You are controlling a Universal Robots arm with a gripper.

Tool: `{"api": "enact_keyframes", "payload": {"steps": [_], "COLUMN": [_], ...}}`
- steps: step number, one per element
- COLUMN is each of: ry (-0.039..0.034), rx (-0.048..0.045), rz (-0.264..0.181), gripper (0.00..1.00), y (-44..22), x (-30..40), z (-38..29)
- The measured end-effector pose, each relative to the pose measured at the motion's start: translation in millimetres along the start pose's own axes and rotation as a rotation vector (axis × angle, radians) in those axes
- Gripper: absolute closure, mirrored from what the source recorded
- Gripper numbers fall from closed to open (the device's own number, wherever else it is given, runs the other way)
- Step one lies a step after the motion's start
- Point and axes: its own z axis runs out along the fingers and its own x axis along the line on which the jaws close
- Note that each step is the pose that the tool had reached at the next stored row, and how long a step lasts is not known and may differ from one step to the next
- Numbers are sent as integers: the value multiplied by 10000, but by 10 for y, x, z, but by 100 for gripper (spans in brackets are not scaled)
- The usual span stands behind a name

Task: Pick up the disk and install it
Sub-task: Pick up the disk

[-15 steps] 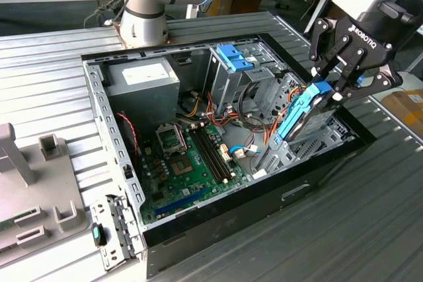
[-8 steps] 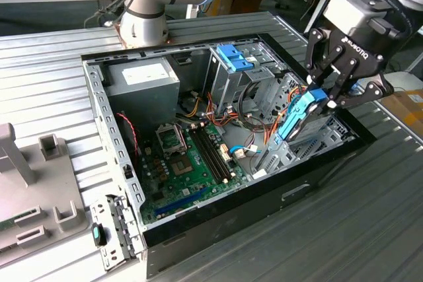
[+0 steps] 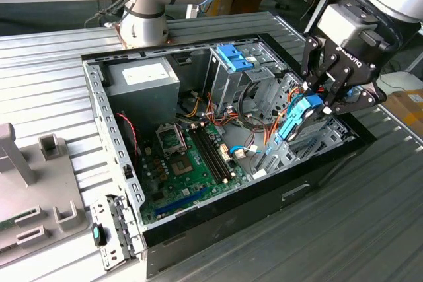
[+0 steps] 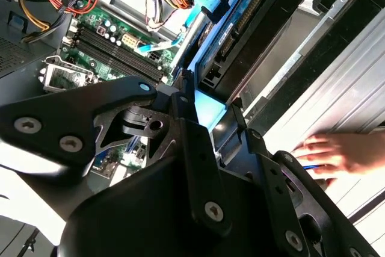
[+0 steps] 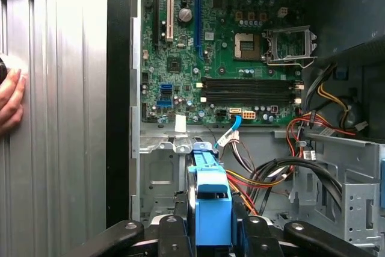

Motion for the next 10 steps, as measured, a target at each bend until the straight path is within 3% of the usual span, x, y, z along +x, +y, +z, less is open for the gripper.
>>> {"api": "enact_keyframes", "payload": {"steps": [3, 9, 10], "ry": [1, 1, 1], "rx": [0, 0, 1], "rz": [0, 0, 0], "gripper": [64, 62, 56], "y": [-1, -1, -1], "x": [4, 4, 4], "z": [72, 78, 79]}}
